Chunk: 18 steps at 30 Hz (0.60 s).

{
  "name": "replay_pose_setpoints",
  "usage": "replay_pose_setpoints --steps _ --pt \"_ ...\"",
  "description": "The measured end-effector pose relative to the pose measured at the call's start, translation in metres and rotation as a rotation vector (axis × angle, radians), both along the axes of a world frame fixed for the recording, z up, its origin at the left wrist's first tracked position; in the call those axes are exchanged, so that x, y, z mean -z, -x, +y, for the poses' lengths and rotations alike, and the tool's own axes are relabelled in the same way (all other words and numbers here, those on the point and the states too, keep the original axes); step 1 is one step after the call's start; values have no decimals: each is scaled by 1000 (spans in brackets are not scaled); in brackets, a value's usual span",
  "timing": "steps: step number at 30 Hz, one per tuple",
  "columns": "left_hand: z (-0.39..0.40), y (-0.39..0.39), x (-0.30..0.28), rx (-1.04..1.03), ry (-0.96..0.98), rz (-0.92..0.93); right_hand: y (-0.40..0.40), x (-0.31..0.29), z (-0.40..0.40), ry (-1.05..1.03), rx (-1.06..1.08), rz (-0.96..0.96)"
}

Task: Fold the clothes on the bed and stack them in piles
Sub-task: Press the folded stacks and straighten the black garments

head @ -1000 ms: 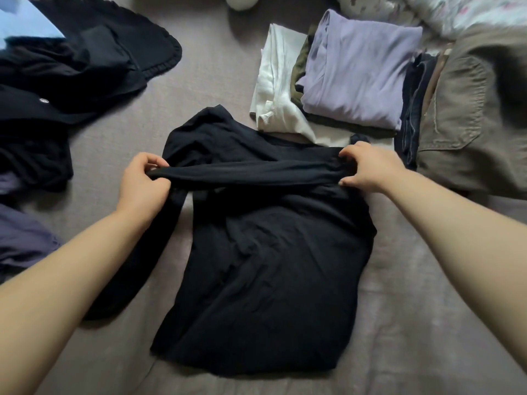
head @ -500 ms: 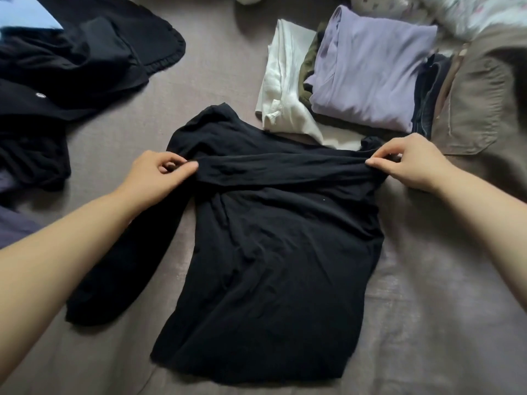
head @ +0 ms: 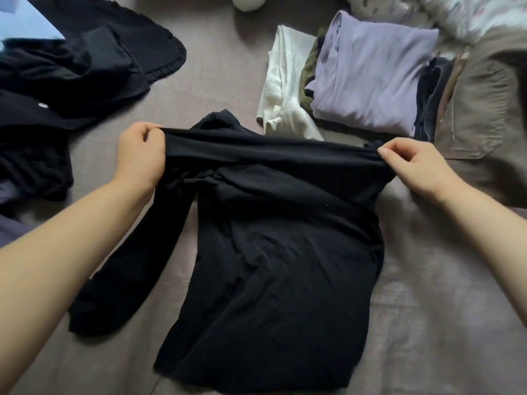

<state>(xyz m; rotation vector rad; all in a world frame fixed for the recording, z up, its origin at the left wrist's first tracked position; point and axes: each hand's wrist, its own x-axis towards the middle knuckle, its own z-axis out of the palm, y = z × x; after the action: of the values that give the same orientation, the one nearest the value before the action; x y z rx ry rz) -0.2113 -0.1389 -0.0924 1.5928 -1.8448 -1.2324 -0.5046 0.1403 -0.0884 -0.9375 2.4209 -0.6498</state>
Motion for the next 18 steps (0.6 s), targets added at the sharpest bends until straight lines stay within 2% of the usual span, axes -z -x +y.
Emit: replay_pose_setpoints --steps 2,5,7,10,15,18 --pt "1 -7 9 131 -27 -125 0 4 -1 -90 -12 107" --pt "4 -18 19 293 -177 -162 -2 10 -2 -181 -35 134" --pt "8 -25 25 332 -76 -213 -5 15 -1 -143 -65 164" --pt "8 -35 38 256 106 -263 -11 20 6 -63 -26 261" --pt "10 -37 38 174 199 -274 -28 30 18 -121 33 385" --pt "10 -29 26 67 195 -184 -35 31 14 -153 77 425"
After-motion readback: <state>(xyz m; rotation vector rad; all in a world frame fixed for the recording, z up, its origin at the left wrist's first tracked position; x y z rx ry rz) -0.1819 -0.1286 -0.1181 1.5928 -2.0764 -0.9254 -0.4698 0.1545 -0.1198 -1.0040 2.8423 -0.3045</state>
